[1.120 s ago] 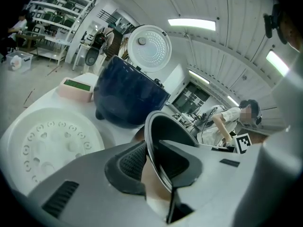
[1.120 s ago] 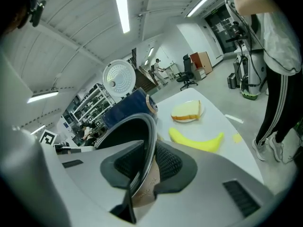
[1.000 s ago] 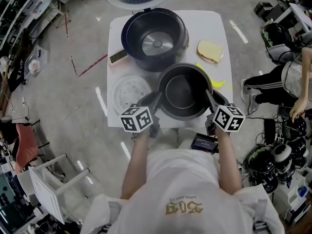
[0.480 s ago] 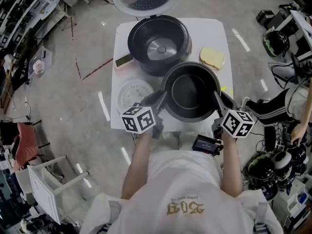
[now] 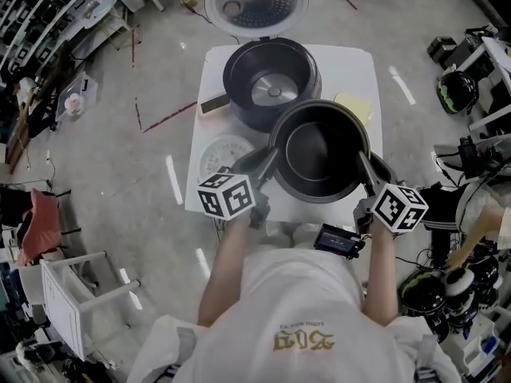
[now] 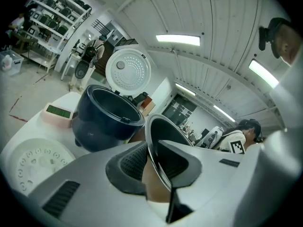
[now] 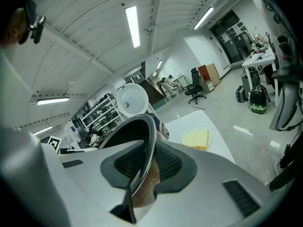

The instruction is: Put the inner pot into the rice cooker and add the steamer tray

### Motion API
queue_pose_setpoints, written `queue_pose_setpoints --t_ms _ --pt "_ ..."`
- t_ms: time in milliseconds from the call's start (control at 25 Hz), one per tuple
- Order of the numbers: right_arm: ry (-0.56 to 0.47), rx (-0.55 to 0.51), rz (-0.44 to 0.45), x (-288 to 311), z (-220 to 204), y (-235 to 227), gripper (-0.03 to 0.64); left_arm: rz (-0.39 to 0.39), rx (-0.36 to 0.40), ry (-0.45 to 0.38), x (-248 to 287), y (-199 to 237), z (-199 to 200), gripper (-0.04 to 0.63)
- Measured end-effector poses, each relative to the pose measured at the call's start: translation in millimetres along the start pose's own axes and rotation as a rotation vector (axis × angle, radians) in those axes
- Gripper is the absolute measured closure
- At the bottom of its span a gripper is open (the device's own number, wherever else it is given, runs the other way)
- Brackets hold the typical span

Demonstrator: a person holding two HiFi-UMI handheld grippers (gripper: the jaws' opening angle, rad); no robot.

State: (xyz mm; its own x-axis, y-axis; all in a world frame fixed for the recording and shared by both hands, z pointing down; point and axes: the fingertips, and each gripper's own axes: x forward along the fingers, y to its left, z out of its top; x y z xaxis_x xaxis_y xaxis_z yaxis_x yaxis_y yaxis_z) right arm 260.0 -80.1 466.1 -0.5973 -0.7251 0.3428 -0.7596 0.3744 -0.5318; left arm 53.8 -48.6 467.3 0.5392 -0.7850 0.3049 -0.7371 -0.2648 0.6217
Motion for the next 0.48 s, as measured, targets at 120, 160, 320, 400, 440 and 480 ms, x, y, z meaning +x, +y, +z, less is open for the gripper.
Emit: queue_pose_setpoints --t_ms 120,160,320,400,440,480 --pt "-0.014 -0.015 0.017 -3.1 15.2 10.9 0.534 -0.018 -0.013 -0.037 -5.0 -8.1 15.3 0.514" --pt "-0.022 -0.018 0.021 -3.9 20.3 14.6 0.534 -0.021 -0.011 -0.048 -7.0 -10.6 20.1 0.514" --pt "-0.062 -0.023 0.028 -3.7 41.7 25.4 0.538 -0.024 0.010 -0.085 -10.0 -17.7 37.8 0.512" --pt "-0.079 -0.026 0.040 -3.3 51.3 30.9 0.540 -0.029 0.011 -0.103 -11.6 -20.0 45.7 0.514" --pt "-0.086 -0.025 0.050 -3.4 56.0 33.8 0.540 -0.032 0.010 -0.111 -12.8 -21.5 49.5 0.511" --pt "-0.093 -0.023 0.059 -3.8 60.9 36.5 0.540 -0.035 0.008 -0.120 -13.8 -23.5 53.1 0.508"
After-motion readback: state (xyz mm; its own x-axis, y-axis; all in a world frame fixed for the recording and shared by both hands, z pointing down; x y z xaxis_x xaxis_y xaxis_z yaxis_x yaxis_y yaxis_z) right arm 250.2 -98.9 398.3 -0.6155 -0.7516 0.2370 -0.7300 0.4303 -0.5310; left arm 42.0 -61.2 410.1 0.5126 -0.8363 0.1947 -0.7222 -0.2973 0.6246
